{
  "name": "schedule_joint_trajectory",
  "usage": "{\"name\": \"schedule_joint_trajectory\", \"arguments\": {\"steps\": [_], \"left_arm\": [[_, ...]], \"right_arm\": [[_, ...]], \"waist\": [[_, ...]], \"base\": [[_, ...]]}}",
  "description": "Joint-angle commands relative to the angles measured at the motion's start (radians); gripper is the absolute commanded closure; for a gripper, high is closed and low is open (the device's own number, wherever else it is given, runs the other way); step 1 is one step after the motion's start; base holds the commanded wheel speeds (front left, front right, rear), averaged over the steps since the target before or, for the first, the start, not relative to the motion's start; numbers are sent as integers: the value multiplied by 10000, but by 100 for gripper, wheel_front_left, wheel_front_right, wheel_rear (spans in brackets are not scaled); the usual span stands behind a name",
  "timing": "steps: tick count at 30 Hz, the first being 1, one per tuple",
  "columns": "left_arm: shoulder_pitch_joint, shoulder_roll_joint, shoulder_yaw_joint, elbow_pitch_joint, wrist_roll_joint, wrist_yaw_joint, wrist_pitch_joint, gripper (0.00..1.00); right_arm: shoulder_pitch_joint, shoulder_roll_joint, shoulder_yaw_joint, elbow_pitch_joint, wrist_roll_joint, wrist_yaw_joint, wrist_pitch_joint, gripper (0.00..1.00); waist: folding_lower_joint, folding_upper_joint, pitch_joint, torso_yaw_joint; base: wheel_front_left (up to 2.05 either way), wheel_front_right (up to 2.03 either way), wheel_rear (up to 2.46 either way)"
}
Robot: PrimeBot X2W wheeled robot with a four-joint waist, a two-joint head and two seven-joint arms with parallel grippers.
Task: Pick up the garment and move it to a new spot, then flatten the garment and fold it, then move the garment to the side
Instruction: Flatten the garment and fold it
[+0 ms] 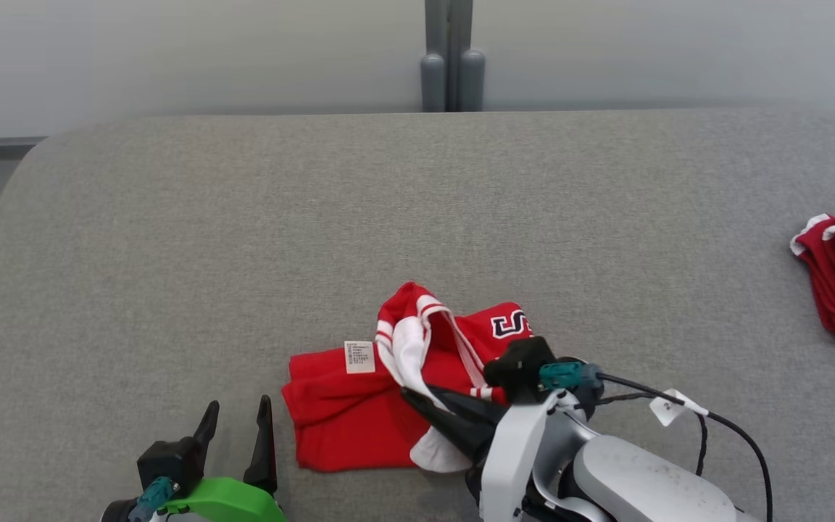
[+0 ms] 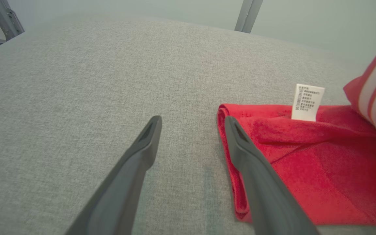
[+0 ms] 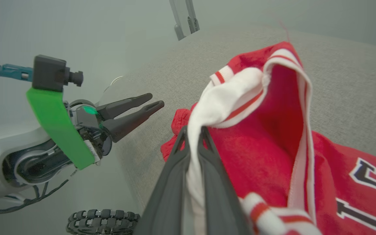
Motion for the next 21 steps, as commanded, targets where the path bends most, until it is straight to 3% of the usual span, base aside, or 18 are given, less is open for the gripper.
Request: {"name": "schedule_joint_trajectory", "arguments": {"steps": [1, 12, 13, 14, 15, 21], "left_arm": [[3, 34, -22, 13, -67, -35, 3, 0], [-203, 31, -738, -22, -442, 123, 3, 0], [-217, 31, -775, -10, -458, 127, 3, 0], [-232, 30, -784, -10, -482, 155, 3, 0], [-232, 31, -793, -14, -496, 182, 3, 0], [-188, 27, -651, -104, -520, 293, 3, 0]], "right_arm": [[-202, 52, 109, 69, -190, -3, 48, 100], [-1524, 1142, 222, 2911, -548, -3, -347, 100], [-1709, 1182, 260, 3182, -642, -3, -429, 77], [-1820, 1293, 257, 3426, -594, -3, -514, 27], [-1887, 1432, 240, 3641, -466, -2, -594, 0], [-2420, 1687, 398, 3657, 156, -3, -1446, 0]], "waist": [[0, 0, 69, 594], [0, 0, 547, 2266], [0, 0, 581, 2336], [0, 0, 602, 2375], [0, 0, 608, 2393], [0, 0, 556, 2054]], "base": [[0, 0, 0], [0, 0, 0], [0, 0, 0], [0, 0, 0], [0, 0, 0], [0, 0, 0]]}}
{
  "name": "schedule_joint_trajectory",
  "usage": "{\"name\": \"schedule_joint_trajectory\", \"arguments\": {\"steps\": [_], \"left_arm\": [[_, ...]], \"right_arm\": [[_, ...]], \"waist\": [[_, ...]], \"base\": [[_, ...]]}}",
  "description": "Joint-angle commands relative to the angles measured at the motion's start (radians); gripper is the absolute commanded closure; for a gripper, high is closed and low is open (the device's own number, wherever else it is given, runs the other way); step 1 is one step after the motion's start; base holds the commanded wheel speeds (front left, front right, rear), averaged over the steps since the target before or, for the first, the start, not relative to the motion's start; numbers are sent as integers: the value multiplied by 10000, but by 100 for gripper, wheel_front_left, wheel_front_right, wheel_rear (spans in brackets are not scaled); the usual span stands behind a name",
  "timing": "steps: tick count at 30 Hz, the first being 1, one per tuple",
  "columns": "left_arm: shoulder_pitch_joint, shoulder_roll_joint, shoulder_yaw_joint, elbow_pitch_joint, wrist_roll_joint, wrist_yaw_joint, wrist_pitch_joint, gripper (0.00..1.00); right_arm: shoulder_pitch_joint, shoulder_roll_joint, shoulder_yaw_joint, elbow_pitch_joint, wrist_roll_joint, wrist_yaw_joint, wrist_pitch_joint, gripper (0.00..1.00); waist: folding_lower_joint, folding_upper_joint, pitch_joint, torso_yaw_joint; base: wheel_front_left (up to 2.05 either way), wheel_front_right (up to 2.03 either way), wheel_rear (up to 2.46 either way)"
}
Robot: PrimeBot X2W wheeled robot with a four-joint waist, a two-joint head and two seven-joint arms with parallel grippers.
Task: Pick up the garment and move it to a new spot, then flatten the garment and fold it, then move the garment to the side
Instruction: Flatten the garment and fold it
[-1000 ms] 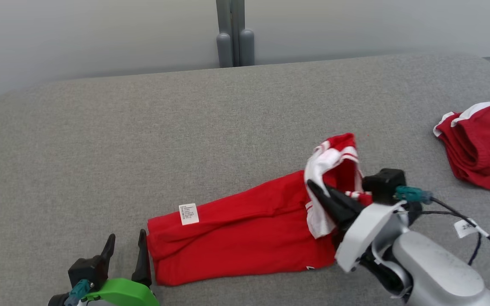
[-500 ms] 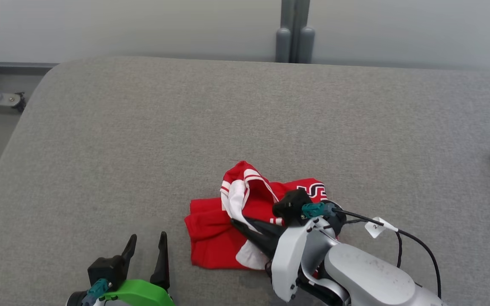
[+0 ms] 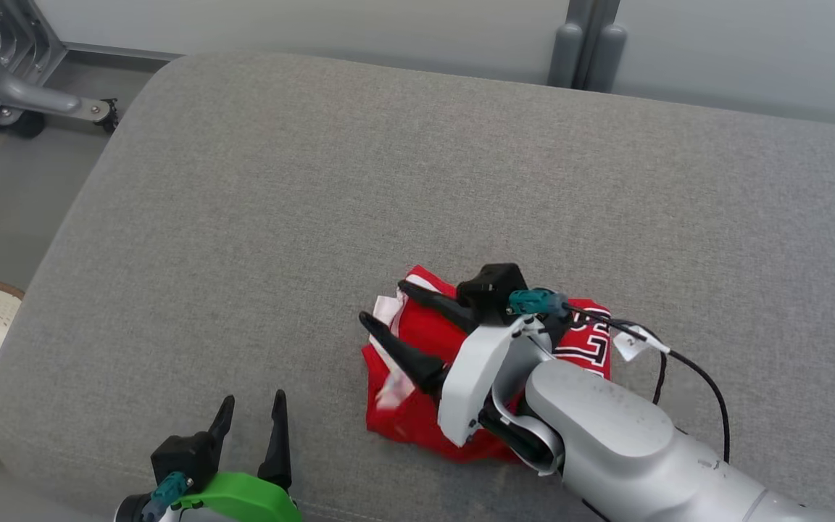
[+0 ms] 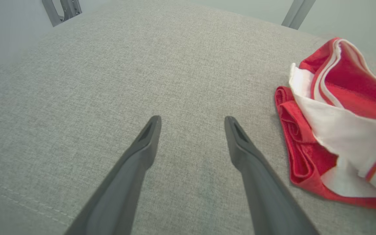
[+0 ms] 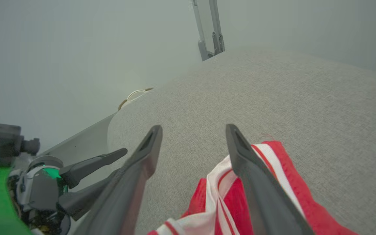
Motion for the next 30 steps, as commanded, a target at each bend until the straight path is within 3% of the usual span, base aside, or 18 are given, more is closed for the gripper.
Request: {"name": "schedule_joint_trajectory", "arguments": {"steps": [1, 7, 12, 16, 19, 30], "left_arm": [[-88, 20, 54, -45, -36, 59, 3, 0], [-75, 23, 236, -166, 99, 18, 3, 0], [78, 23, 413, -259, 235, 8, 3, 0], [295, 26, 675, -446, 444, 68, 3, 0], [482, 26, 960, -647, 705, 94, 3, 0], [846, 28, 1799, -1070, 1170, 33, 3, 0]], "right_arm": [[-134, -108, -69, -124, 151, -3, -253, 0], [31, -1035, -1373, -481, 691, -3, -1205, 0], [878, -1907, -2168, -293, 530, -3, -1335, 0], [1792, -2223, -2675, -134, 16, -3, -1456, 0], [2563, -2061, -3337, -109, -804, -3, -1512, 0], [5482, -376, -7723, -2036, -4329, -3, -1500, 0]], "waist": [[0, 0, -86, -275], [0, 0, -316, -973], [0, 0, -501, -1420], [0, 0, -719, -1717], [0, 0, -933, -1968], [0, 0, -1333, -2826]], "base": [[0, 0, 0], [0, 0, 0], [0, 0, 0], [0, 0, 0], [0, 0, 0], [0, 0, 0]]}}
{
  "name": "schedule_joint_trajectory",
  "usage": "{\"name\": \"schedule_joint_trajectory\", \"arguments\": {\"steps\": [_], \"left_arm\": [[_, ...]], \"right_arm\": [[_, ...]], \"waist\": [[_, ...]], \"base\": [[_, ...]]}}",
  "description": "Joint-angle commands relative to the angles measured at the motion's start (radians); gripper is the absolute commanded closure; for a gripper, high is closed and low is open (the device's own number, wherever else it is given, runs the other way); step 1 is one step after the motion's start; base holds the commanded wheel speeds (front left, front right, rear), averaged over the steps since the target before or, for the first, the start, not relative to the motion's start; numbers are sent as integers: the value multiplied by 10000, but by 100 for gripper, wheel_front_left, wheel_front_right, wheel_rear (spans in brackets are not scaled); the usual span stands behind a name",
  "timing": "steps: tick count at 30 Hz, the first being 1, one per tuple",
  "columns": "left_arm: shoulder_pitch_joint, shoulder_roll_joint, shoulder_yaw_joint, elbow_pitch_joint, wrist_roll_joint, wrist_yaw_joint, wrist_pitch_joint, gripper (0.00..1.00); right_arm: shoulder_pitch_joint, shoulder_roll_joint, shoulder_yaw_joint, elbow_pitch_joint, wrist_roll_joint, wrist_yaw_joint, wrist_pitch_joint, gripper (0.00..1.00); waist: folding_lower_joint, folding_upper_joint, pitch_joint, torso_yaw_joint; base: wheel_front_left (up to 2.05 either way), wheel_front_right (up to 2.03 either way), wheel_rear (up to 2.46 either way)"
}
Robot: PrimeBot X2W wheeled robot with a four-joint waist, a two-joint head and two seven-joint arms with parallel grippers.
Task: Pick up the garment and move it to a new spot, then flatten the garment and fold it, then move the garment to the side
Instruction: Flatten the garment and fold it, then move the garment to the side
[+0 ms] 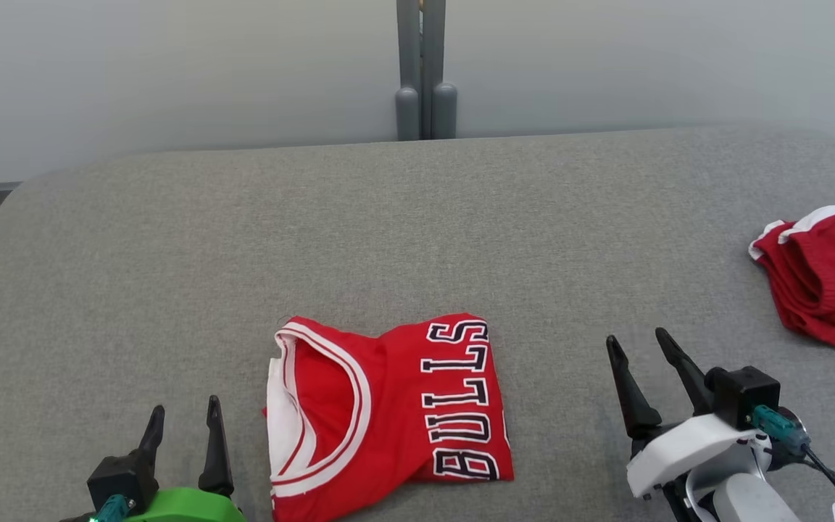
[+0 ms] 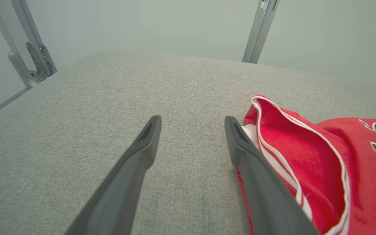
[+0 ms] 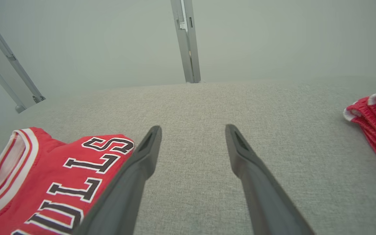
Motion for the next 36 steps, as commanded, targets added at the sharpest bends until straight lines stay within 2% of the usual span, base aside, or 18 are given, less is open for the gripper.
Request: {"name": "schedule_joint_trajectory", "arguments": {"steps": [1, 7, 17, 30, 36], "left_arm": [[178, 38, 103, -52, 112, -24, 3, 0], [286, 36, 397, -54, 311, -106, 3, 0], [486, 38, 634, -59, 591, -239, 3, 0], [505, 38, 535, -101, 793, -370, 3, 0], [349, 40, 266, -138, 635, -339, 3, 0]], "right_arm": [[310, 147, -275, -205, -306, -3, -18, 0], [968, 481, -1122, -840, -971, -3, -19, 0], [1475, 610, -1215, -1310, -1251, -3, -19, 0], [1476, 661, -1008, -1407, -1208, -3, -21, 0], [1480, 682, -613, -1157, -1028, -3, -21, 0]], "waist": [[0, -1, -176, -320], [0, -1, -343, -741], [0, -1, -613, -1000], [0, -1, -475, -716], [0, -1, -195, -207]], "base": [[0, 0, 0], [0, 0, 0], [0, 0, 0], [0, 0, 0], [0, 0, 0]]}}
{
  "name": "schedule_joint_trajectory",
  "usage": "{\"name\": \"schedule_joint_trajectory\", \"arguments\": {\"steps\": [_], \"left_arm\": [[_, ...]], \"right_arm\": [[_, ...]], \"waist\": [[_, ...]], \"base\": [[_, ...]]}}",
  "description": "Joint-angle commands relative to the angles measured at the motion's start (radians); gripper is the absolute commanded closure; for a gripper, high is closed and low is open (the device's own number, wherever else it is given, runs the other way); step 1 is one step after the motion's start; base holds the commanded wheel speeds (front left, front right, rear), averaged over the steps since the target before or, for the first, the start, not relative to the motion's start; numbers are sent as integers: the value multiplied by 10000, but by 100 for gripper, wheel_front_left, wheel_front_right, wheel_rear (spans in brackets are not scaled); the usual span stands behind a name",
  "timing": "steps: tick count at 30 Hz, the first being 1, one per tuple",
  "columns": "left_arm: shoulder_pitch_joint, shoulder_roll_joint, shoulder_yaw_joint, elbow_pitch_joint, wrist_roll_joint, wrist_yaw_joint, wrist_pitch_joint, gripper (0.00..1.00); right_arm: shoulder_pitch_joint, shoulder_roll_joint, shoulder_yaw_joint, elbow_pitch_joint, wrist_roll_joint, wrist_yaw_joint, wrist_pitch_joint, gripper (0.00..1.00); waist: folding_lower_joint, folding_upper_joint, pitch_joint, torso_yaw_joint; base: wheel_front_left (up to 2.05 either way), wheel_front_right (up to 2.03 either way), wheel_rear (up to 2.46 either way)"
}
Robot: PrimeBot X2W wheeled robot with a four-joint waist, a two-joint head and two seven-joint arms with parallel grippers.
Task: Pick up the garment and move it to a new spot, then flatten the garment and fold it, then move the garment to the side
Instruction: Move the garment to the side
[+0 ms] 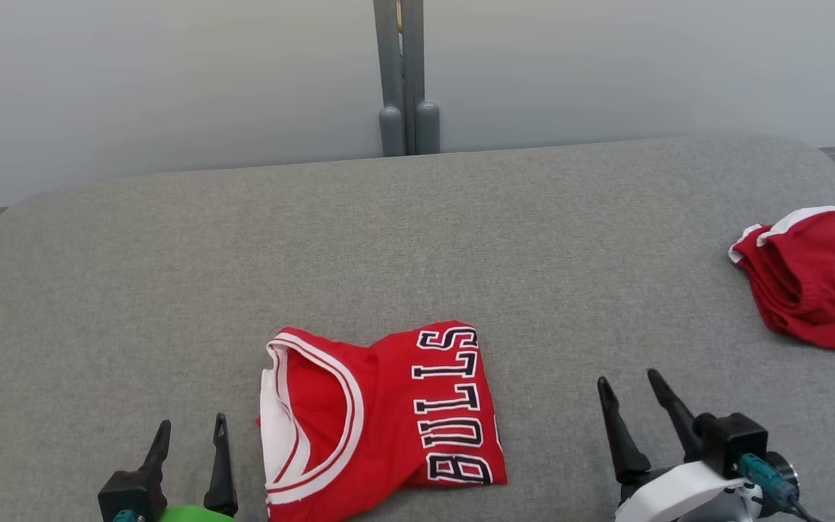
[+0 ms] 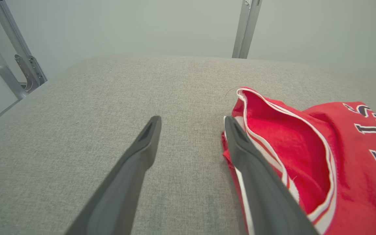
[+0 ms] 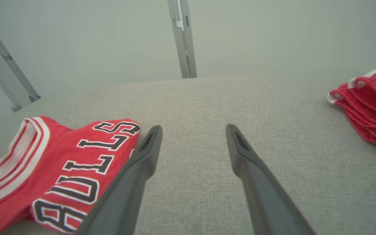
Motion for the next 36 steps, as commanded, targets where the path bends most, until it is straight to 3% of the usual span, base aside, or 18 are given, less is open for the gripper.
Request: {"name": "schedule_joint_trajectory", "arguments": {"steps": [1, 8, 16, 22, 27, 28, 29, 30, 36], "left_arm": [[-79, 38, -15, -52, -34, -10, 3, 0], [-303, 41, -499, -210, 28, -68, 3, 0], [-622, 33, -574, -340, -82, -15, 4, 0], [-760, 32, -592, -442, -178, -11, 4, 0], [-829, 32, -596, -519, -208, 11, 4, 0], [-831, 30, -597, -527, -216, 25, 4, 0], [-844, 32, -614, -537, -233, 56, 4, 0], [-855, 32, -640, -554, -254, 71, 4, 0], [-887, 33, -690, -694, -426, 14, 4, 0]], "right_arm": [[-14, -2, 142, 148, 113, -3, -17, 0], [-582, -3, 1074, 1099, 774, -3, -19, 0], [-1586, -104, 1332, 2409, 1573, -3, -19, 0], [-2293, -206, 1458, 3834, 1938, -3, 71, 0], [-2473, -145, 2360, 4476, 2525, 1, 297, 0], [-2466, -131, 2625, 4540, 2668, 4, 361, 27], [-2493, -154, 2800, 4589, 2829, 15, 371, 67], [-2511, -220, 2912, 4610, 2936, 15, 331, 100], [-2851, -771, 2832, 4566, 3179, -16, 63, 100]], "waist": [[0, 0, 194, 316], [0, 0, 678, 1530], [0, 0, 1329, 2706], [0, 0, 1691, 3186], [0, 0, 1872, 3284], [0, 0, 1888, 3279], [0, 0, 1900, 3261], [0, 0, 1904, 3231], [0, 0, 1834, 2885]], "base": [[0, 0, 0], [0, 0, 0], [0, 0, 0], [0, 0, 0], [0, 0, 0], [0, 0, 0], [0, 0, 0], [0, 0, 0], [0, 0, 0]]}}
